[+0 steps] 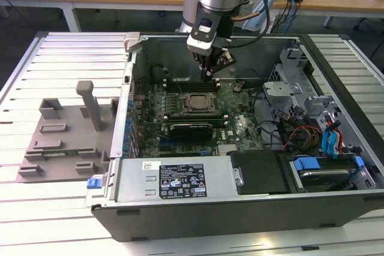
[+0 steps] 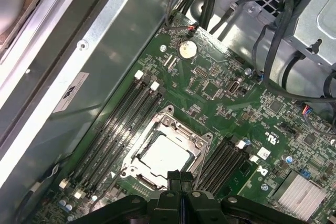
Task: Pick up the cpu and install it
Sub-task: 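Install the first cpu locking lever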
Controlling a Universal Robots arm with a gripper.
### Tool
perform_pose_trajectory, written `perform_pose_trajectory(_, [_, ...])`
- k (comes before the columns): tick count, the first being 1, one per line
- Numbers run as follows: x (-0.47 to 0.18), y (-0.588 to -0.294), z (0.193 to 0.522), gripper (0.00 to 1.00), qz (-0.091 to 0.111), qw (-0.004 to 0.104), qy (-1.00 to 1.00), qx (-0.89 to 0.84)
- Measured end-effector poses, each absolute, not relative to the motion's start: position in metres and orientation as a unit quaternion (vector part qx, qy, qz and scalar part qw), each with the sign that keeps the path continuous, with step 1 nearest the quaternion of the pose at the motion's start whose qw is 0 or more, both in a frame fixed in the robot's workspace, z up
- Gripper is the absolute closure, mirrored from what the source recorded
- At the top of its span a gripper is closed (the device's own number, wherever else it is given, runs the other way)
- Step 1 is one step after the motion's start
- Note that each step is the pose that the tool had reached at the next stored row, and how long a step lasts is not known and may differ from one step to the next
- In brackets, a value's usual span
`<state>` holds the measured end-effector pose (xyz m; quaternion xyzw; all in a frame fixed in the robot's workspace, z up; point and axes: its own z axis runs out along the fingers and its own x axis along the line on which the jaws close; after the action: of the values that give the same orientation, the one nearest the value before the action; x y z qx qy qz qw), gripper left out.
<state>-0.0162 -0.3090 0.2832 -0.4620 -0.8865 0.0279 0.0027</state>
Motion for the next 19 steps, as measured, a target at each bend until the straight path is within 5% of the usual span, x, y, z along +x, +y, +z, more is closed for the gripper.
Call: perform_pose_trajectory(19, [-0.0160, -0.3090, 0.2832, 0.89, 0.028, 0.002, -0.895, -0.444])
